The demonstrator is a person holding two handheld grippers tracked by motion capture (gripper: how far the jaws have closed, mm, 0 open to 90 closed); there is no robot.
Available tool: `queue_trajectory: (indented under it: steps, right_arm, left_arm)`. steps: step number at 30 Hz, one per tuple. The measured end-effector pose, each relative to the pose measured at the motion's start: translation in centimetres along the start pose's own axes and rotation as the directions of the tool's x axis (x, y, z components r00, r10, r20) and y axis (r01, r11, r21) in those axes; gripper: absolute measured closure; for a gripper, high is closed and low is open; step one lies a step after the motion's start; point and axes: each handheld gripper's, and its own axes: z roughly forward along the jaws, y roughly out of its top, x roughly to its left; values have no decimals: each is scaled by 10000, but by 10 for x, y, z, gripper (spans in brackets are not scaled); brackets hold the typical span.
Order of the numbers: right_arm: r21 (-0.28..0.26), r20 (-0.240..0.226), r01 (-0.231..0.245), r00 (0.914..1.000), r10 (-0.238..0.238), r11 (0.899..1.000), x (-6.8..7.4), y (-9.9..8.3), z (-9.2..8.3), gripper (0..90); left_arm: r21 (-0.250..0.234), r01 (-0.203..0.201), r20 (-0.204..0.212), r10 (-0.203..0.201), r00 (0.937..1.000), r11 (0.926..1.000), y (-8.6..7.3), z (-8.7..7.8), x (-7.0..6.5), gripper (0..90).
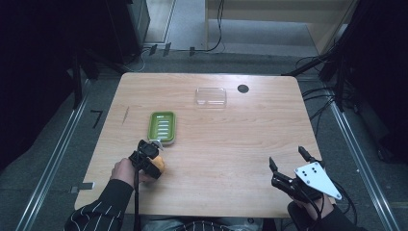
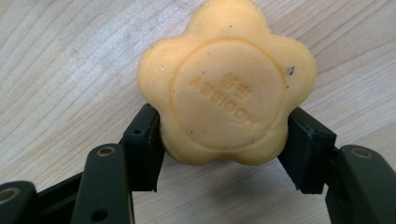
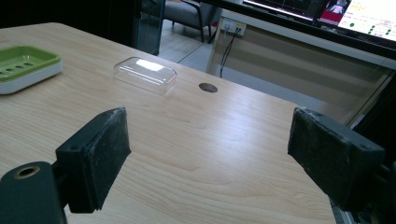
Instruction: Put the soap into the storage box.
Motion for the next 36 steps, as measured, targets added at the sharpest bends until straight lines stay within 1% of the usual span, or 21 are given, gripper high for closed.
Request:
queue_trajectory:
  steps: [5,16,19,26,32,36]
  right_arm:
    - [-27,13,-11,10000,12,10000,0,0,0,134]
    - [-21,16,-2,10000,2,10000,0,0,0,134]
    - [-32,23,-14,10000,14,10000,0,0,0,134]
    - [-34,31,-18,10000,18,10000,-1,0,0,134]
    - [-31,35,-19,10000,19,10000,0,0,0,134]
    - [-22,40,-22,10000,23,10000,0,0,0,134]
  left_arm:
    - [-115,-24,23,24,10000,9999,-1,0,0,395]
    - [-187,-141,53,142,9999,9997,-2,0,0,399]
    - [-288,-190,58,192,9998,9994,-2,-1,0,400]
    - [-337,-332,19,333,9994,9989,-3,-3,0,400]
    - [-395,-313,0,313,9995,9987,-3,-7,1,401]
    - [-531,-329,-19,329,9995,9980,-4,-9,2,401]
